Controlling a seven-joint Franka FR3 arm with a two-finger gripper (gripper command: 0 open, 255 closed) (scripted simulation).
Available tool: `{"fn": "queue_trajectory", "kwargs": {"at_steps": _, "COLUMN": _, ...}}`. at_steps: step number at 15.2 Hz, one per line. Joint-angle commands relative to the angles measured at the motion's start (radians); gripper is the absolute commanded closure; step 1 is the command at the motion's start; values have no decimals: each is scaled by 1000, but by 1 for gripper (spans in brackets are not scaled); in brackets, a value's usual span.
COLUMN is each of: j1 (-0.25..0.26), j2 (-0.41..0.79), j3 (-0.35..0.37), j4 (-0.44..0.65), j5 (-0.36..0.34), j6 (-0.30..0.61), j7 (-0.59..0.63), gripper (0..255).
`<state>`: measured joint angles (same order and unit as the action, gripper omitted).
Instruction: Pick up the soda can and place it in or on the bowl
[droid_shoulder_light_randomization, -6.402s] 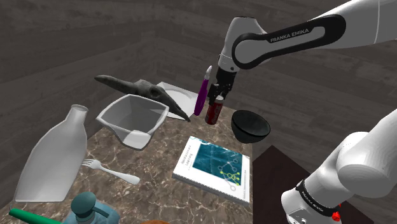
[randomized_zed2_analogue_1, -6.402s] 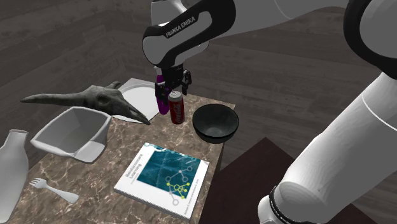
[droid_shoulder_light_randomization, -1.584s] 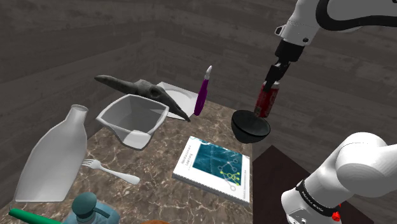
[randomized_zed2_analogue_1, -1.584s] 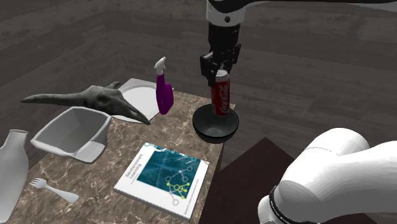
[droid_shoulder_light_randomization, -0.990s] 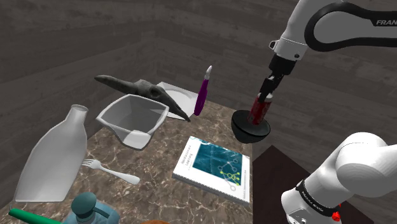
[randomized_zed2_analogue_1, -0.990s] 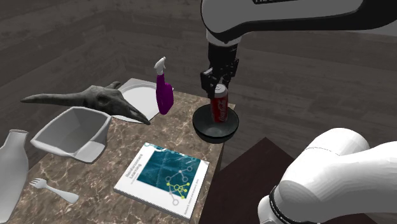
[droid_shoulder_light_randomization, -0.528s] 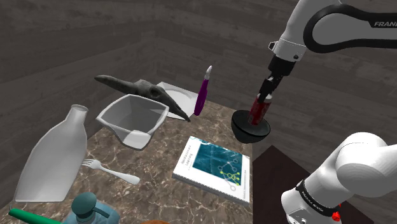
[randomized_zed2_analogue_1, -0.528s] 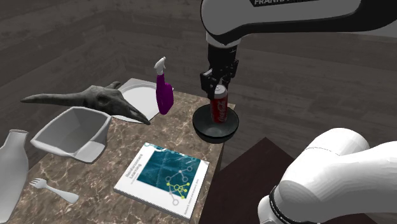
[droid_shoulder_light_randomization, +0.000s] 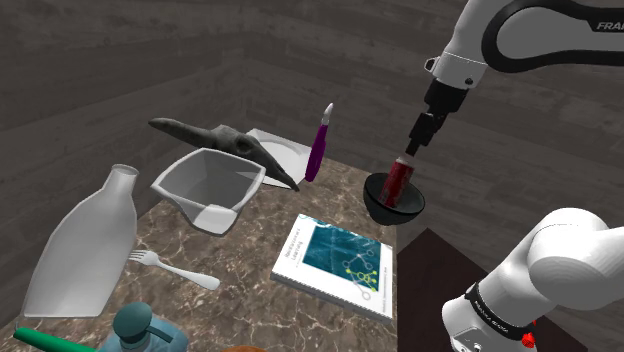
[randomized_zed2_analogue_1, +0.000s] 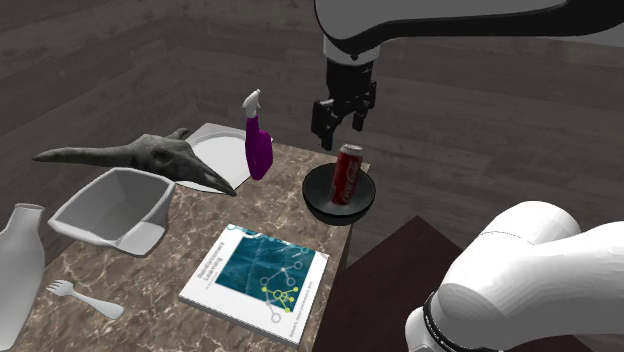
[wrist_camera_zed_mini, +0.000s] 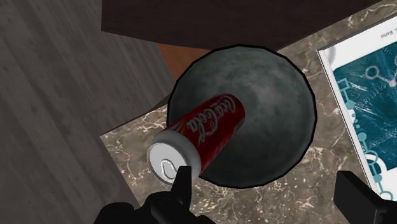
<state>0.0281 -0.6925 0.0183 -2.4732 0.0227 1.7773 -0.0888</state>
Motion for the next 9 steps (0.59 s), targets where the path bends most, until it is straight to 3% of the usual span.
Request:
{"fn": "queue_trajectory", "kwargs": {"at_steps": 1, "j1": -1, "j2": -2, "j3": -2, "j4": 60, "j5": -1, "j6": -62, "j7": 0, "gripper": 0}}
{"fn": "queue_trajectory", "kwargs": {"at_steps": 9, "j1": -1, "j2": 0, "j3": -2, "j4": 88, "j5": -2, "j6": -88, "j7": 0, "gripper": 0}}
